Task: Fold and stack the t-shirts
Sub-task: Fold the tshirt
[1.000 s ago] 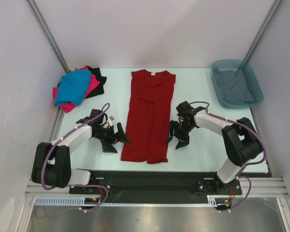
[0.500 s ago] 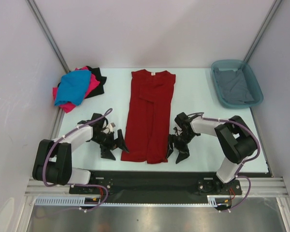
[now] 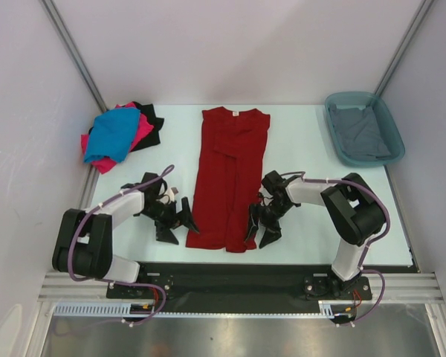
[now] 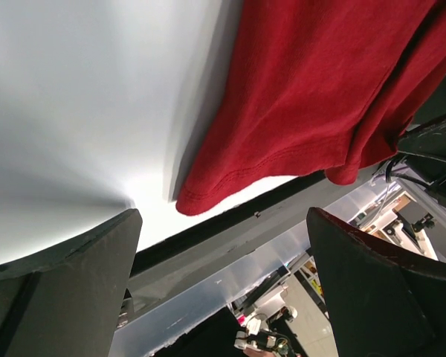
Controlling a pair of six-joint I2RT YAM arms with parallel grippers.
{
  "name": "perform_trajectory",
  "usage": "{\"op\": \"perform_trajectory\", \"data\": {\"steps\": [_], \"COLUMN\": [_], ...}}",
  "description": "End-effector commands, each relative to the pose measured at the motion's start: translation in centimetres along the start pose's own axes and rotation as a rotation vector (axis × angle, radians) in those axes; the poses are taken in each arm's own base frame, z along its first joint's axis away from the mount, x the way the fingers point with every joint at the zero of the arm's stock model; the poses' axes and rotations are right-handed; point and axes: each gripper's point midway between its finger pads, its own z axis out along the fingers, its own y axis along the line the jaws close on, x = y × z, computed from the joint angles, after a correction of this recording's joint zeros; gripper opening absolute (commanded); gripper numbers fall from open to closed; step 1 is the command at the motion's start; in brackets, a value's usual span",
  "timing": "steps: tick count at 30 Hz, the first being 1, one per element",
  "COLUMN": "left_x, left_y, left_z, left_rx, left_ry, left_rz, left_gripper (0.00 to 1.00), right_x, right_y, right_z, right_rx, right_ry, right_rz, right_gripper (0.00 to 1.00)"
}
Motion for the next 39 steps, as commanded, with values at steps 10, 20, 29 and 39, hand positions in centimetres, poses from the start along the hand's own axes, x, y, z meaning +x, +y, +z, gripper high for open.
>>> {"op": "perform_trajectory", "data": {"steps": [10,20,29,39], "left_x": [-1.5,-1.8,-0.1,0.0], "left_y": [-1.1,-1.7,-1.6,-1.6], "left_z": [0.9,1.5,0.8,0.4], "left_rx": [0.054,0.094,0.081,0.074], "left_ry": [-0.007,0.021,0.041,0.034], "left_rz": [0.006,0.011,0.013,0.022], "left_gripper": [1.00,0.54,0.08,0.00], "right_x": [-1.7,-0.8,0.5,4.2], "right_y": [1.1,1.1,0.6,-0.7], "right_z": [1.6,1.7,0.6,0.4], "right_rx": [-0.052,-0.023,0.023,0.021], "right_ry": [-0.019,-0.007,0.009,0.108], "right_rz": [-0.022,-0.015,-0.014,0.021], "right_gripper": [0.61,0.56,0.52,0.19]}}
